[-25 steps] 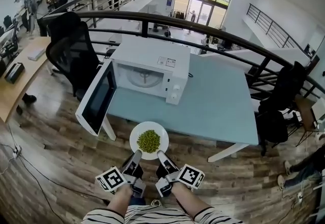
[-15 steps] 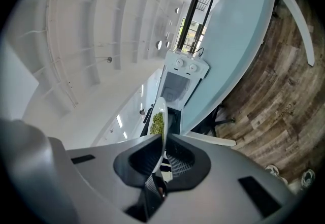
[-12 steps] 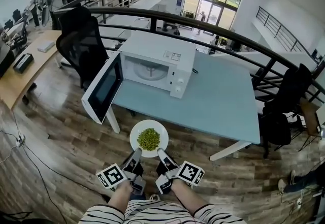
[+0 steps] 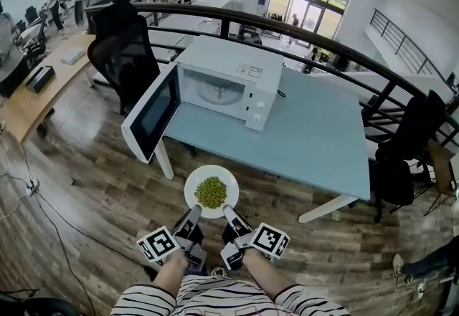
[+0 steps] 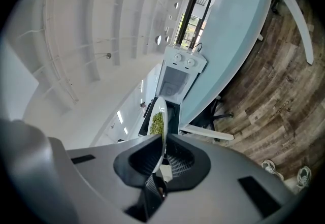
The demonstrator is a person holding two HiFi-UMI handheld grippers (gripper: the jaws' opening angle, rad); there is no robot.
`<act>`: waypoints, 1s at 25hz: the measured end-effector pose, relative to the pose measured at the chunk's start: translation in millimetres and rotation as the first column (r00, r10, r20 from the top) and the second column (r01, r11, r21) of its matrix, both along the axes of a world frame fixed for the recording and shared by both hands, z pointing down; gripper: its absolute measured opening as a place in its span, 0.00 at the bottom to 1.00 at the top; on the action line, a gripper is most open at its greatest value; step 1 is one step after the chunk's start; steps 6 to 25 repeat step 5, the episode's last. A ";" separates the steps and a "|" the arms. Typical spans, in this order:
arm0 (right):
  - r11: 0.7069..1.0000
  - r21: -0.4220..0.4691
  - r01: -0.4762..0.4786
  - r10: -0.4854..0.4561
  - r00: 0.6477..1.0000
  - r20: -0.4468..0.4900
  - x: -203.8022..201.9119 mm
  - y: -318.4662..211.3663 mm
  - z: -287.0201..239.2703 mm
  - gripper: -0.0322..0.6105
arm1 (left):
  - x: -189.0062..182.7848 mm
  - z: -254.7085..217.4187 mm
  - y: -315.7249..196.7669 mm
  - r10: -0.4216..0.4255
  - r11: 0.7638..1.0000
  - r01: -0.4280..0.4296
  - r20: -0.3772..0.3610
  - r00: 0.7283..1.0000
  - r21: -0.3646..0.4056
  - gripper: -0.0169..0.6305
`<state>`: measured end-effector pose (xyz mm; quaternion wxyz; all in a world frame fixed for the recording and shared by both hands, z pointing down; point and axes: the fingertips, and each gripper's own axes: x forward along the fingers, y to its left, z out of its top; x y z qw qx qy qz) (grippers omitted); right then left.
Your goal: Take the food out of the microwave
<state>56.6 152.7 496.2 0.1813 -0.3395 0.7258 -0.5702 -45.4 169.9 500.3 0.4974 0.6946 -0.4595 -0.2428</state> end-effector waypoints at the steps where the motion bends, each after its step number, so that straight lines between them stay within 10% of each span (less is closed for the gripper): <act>1: 1.000 0.000 0.001 -0.001 1.000 0.000 0.3 1.0 -0.2 0.12 | 0.6 0.2 1.3 -0.001 1.000 0.001 -0.004 1.000 -0.001 0.09; 25: 1.000 0.004 0.007 -0.007 1.000 -0.003 1.1 3.7 -2.4 0.12 | 2.8 -3.2 3.9 -0.002 1.000 0.002 -0.023 1.000 0.012 0.09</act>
